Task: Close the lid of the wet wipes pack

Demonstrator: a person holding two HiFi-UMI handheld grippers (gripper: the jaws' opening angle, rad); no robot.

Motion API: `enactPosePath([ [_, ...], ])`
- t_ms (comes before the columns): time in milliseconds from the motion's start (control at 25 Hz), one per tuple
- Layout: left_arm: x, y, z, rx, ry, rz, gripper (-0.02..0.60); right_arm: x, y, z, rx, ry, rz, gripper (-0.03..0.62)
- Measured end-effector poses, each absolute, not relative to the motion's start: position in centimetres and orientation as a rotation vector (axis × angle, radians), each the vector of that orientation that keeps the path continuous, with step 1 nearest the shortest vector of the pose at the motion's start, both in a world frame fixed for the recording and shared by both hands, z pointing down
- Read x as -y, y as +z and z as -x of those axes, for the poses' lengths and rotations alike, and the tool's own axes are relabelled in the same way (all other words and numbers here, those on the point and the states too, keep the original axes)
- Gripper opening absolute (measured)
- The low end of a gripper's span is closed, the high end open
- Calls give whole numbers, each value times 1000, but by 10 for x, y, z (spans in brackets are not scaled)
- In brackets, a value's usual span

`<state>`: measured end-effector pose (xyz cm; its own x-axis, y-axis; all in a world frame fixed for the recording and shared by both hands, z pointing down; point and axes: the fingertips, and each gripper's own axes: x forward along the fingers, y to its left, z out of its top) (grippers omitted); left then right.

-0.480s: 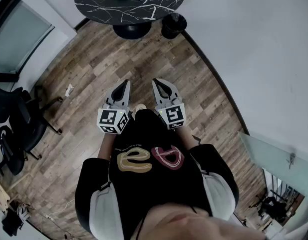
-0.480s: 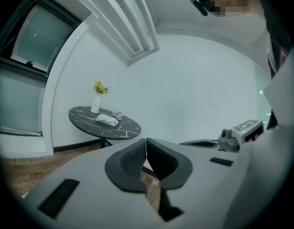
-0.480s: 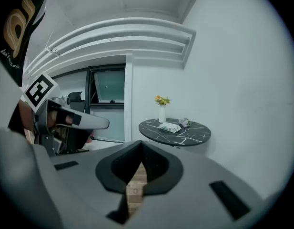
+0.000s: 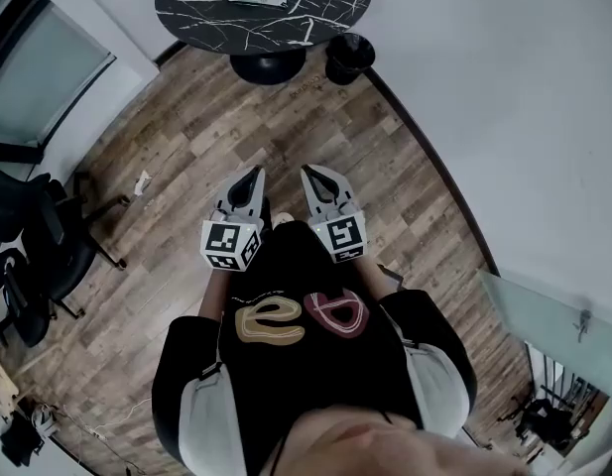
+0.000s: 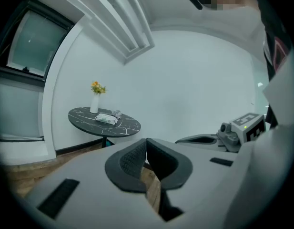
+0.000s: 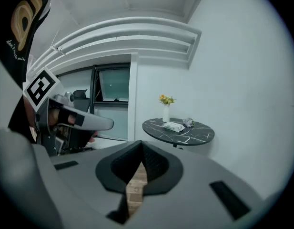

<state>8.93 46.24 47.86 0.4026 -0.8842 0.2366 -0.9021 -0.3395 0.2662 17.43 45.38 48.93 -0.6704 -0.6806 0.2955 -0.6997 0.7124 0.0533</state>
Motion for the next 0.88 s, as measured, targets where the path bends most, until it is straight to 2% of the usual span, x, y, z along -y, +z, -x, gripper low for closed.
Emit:
enactPosePath([
  [400,-425,493,-66,1532,125,-2338,18,-402,490,-177,2607,190,-1245,12],
  [880,-317,478,-15,1458,185,-2464,18,-302,484,-132,2573,218,-1373,12],
])
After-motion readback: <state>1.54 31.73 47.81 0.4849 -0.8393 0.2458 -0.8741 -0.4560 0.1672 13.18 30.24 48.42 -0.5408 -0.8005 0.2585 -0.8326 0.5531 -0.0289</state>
